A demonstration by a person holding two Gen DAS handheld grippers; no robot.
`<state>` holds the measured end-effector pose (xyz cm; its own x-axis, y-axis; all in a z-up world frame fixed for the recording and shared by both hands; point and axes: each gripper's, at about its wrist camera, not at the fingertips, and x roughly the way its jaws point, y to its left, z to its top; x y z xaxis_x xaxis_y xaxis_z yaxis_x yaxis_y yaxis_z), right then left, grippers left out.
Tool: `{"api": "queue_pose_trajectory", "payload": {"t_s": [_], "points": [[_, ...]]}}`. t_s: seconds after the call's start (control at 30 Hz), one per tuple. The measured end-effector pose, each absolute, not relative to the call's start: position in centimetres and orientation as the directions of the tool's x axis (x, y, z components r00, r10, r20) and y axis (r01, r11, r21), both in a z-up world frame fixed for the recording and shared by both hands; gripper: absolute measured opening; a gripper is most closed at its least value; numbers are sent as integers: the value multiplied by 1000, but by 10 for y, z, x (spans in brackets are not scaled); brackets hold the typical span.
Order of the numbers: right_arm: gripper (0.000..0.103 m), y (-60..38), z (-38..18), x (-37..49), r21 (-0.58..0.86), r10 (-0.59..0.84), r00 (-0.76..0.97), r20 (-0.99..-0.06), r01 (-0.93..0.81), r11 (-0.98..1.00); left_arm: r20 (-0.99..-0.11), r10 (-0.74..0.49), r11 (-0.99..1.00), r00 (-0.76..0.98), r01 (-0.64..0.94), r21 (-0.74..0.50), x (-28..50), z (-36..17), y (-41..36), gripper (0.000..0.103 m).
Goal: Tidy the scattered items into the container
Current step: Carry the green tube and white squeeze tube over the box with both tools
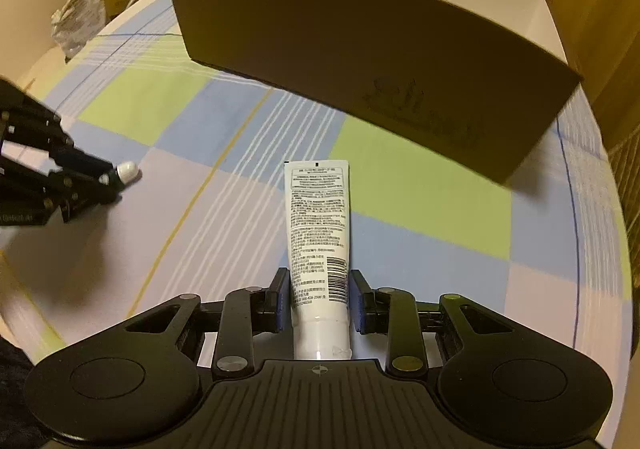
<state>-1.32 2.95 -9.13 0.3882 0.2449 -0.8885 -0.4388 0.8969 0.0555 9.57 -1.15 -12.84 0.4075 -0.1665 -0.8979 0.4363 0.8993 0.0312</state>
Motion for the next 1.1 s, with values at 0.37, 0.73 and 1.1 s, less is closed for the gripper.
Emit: {"api": "queue_pose_trajectory", "payload": {"t_s": [0.37,0.73,1.1], "points": [[32,-61,-75,-17,537,541,344,-768,-116,836,-866,-177,929,468,369,10,85,-97,-28,13],[32,-85,-62,-18,605,598,380,-706,-116,788,-839,-147,943,525,329,40,99,-71,-52,13],[32,-94,-54,-10,689,644,397,-654,-37,724,-813,-193,937,549,349,13,118,-55,-44,13]]}}
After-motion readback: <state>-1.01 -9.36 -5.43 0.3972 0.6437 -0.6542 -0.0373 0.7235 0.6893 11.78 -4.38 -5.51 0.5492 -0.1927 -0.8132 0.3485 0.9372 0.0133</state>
